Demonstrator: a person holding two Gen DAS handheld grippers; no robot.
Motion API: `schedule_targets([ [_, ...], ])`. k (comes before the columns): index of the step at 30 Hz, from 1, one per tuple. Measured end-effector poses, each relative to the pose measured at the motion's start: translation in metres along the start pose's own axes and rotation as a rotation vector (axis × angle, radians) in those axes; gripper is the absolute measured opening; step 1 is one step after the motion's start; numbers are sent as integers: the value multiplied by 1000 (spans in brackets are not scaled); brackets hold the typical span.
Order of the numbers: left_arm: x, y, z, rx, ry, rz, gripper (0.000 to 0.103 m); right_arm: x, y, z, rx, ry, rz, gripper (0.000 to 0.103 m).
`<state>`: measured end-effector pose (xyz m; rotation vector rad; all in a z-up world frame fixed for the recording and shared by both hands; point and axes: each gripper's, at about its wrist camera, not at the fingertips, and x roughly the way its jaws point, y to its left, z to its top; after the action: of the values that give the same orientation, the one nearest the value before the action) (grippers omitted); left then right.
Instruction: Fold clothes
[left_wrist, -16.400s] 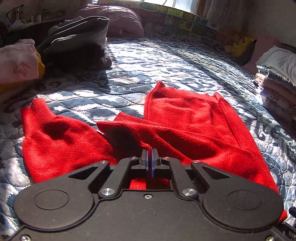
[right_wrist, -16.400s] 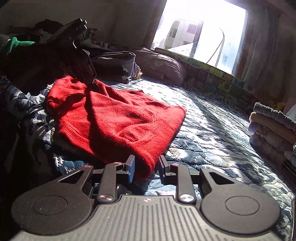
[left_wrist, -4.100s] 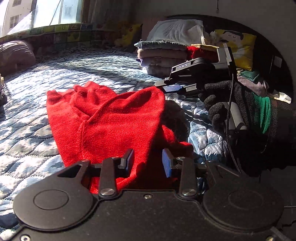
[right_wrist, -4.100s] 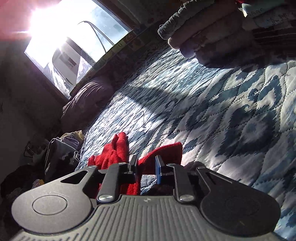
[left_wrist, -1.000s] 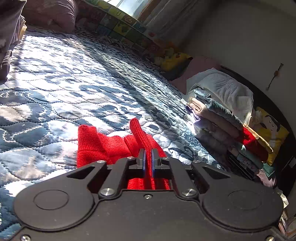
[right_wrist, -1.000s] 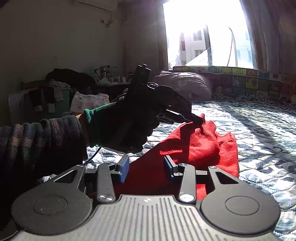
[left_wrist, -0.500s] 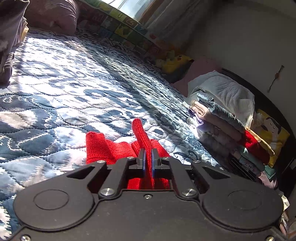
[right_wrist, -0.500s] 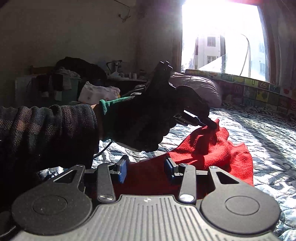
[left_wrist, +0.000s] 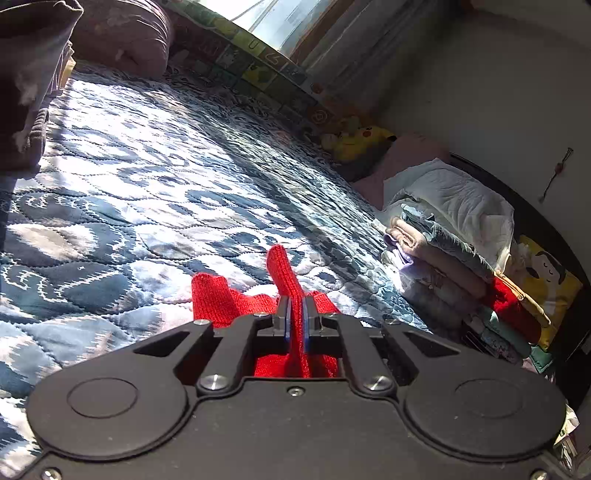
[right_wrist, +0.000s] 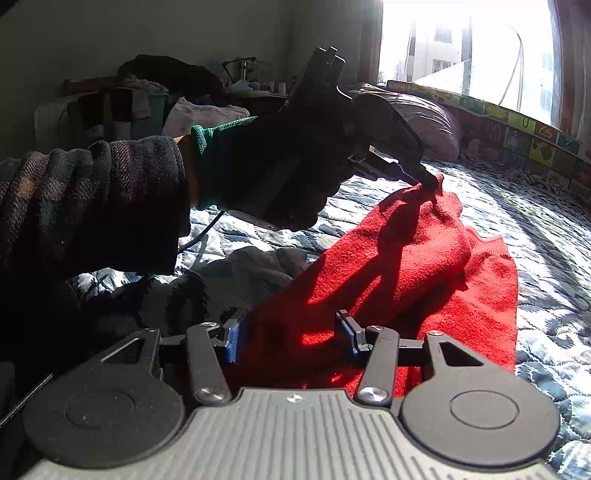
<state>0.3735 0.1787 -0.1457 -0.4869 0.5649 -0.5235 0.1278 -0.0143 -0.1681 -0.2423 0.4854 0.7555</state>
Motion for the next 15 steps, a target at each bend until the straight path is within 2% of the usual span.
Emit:
schedule_targets([
  [6, 2, 4, -4, 14, 5, 55, 3, 3, -6, 3, 29, 56, 44, 52],
  [9, 2, 6, -4, 15, -10, 83, 3, 2, -11, 1, 50, 58, 56, 52],
  [15, 7, 8, -7, 26, 10, 138, 3, 0, -14, 3, 87, 47, 63, 56],
])
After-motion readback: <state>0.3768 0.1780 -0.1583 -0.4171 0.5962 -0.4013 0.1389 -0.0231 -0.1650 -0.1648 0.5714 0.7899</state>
